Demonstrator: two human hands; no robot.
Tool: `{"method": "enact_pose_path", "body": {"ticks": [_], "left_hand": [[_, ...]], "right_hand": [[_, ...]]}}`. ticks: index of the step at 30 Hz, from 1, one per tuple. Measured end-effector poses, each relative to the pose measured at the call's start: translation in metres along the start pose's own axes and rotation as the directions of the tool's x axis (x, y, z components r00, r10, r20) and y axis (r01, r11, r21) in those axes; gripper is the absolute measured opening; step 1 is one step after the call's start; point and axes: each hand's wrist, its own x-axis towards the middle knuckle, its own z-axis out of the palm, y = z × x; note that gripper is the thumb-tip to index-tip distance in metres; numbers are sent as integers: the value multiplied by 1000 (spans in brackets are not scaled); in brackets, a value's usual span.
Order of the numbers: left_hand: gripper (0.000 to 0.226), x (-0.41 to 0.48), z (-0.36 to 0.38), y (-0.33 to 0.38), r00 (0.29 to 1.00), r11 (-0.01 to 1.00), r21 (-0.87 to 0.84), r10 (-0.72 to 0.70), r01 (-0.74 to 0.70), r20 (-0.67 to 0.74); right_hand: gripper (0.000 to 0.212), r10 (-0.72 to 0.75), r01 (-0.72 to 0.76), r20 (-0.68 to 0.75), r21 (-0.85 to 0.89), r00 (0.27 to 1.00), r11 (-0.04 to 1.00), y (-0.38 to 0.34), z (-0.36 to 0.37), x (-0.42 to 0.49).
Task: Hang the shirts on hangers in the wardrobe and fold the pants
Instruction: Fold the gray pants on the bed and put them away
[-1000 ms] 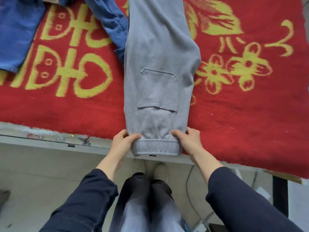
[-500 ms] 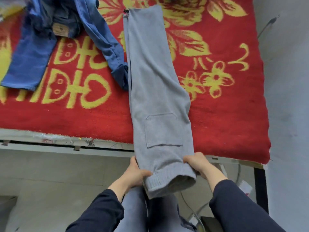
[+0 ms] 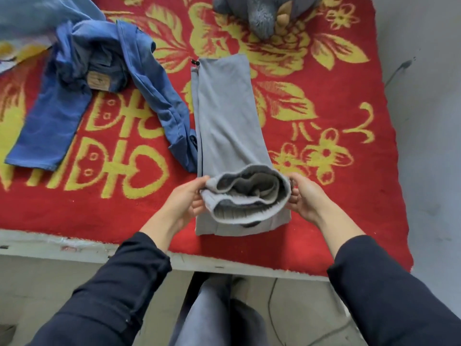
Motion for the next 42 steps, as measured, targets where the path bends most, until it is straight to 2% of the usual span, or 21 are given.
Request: {"method": "enact_pose_path", "body": {"ticks": [3,5,8,12,19,24,25,27,28,29,30,31,32,33,34,35,36,37,40,42], "left_hand": [[18,43,2,43,999,997,-70,-27,25,-26],[20,71,3,70,997,993,-99,-71,67,-36],[25,109,2,108,993,983,-148,-114,110,-21],[24,152,3,143,994,987,-113,-113,111,-10],[44,213,5,212,997,995,-69,-72,70,-19],[47,256,14,267,997,995,-49,81,-81,-3],[43,265,16,273,990,987,-80,142,-140,20],[30,279,19,270,959,953,-144,276,-265,62],[27,286,21,260,940,939,-105,335,-328,57],[33,291,22,245,918,919,9,394,-395,39],[46,295,21,225,887,865,207,462,-457,27],[58,296,17,200,847,737,465,528,-490,55],[65,295,13,172,808,513,710,574,-482,133],[65,290,9,144,775,228,871,587,-436,234],[64,285,4,118,753,-36,927,572,-373,325],[62,278,1,97,747,-219,924,544,-314,383],[62,273,-3,80,754,-306,912,521,-272,400],[62,267,-6,69,768,-331,913,510,-240,387],[64,249,-10,54,788,-356,914,499,-193,361],[65,233,-10,45,792,-373,901,471,-221,389]], "right_hand": [[27,-11,11,-1,149,1000,989,-42,27,33],[26,1,1,-10,175,1000,985,-65,43,59],[31,-6,8,-19,100,1000,995,-91,64,98],[17,-113,112,-11,-43,994,993,-114,85,146],[6,-232,228,-24,-118,972,966,-171,111,211],[17,-362,358,-28,-107,932,928,-222,135,253],[26,-386,384,0,-88,923,919,-228,139,260],[67,-397,405,92,-83,913,911,-230,141,275],[82,-395,412,131,-151,909,899,-225,139,279],[89,-399,431,167,-269,901,861,-215,137,280],[88,-418,463,202,-430,886,775,-201,134,280],[84,-442,494,249,-609,862,621,-183,128,278],[79,-459,510,314,-758,831,406,-163,122,276],[75,-455,509,386,-840,803,186,-143,116,273],[71,-443,502,444,-865,779,15,-123,109,269],[68,-426,487,479,-868,767,-99,-105,101,265],[65,-411,463,485,-872,772,-160,-89,93,260],[64,-395,434,471,-882,789,-184,-75,83,254],[64,-340,370,447,-890,828,-268,-38,55,232],[66,-302,368,462,-873,834,-320,-20,41,218]]}}
